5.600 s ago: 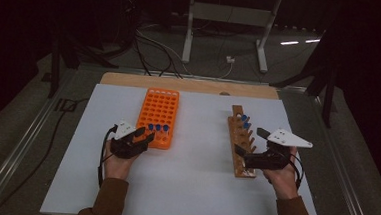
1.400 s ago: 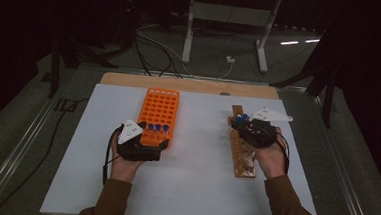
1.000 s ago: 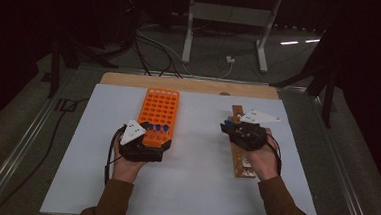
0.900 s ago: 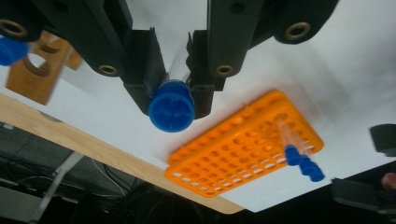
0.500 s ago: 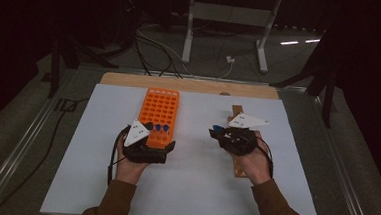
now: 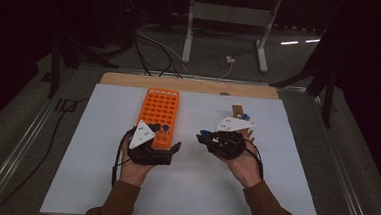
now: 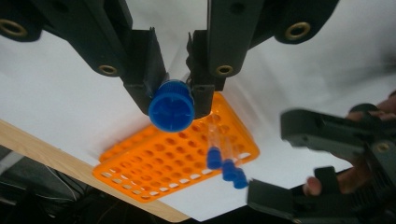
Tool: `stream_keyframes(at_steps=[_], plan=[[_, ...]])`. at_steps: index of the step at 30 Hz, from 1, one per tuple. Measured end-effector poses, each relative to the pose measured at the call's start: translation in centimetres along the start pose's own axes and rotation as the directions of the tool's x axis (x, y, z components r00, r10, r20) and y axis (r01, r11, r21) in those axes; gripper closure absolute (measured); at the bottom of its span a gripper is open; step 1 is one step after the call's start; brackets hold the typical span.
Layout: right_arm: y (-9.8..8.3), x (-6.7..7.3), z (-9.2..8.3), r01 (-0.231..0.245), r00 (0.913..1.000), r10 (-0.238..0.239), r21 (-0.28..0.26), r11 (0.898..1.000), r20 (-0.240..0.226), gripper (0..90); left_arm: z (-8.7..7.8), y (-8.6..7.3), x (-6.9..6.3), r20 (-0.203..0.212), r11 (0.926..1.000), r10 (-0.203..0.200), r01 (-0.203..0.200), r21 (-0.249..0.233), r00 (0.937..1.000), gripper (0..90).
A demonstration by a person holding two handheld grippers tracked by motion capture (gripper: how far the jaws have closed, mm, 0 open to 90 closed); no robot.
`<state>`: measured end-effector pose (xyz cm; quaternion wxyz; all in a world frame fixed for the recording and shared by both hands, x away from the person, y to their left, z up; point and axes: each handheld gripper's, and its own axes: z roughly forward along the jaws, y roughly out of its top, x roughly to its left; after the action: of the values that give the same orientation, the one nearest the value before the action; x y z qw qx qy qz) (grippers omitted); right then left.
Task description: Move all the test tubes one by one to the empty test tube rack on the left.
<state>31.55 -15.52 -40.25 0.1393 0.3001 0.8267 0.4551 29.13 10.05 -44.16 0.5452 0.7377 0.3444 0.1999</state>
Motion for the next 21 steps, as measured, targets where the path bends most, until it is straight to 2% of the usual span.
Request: stream_keyframes(at_steps=[7,11,15,21], plan=[[0.4,1.0,0.7,0.006,0.9994,-0.006,0.000,1.000,-0.033,76.7,0.9,-0.1,-1.2,0.051,0.9984,0.048,-0.049,0.028,0.9976,20.1],[0.7,1.4,0.9,0.005,0.9984,-0.005,-0.004,1.000,-0.056,76.6,1.2,-0.2,-1.8,0.075,0.9961,0.075,-0.078,0.039,0.9944,38.3],[0.9,1.7,1.1,0.002,0.9973,-0.002,-0.003,1.000,-0.074,76.7,1.6,-0.3,-2.2,0.089,0.9926,0.101,-0.106,0.059,0.9909,52.3],[1.0,2.2,1.3,0.013,0.9955,-0.012,0.001,1.000,-0.094,76.6,1.8,-0.4,-2.5,0.116,0.9905,0.117,-0.124,0.058,0.9864,68.7]])
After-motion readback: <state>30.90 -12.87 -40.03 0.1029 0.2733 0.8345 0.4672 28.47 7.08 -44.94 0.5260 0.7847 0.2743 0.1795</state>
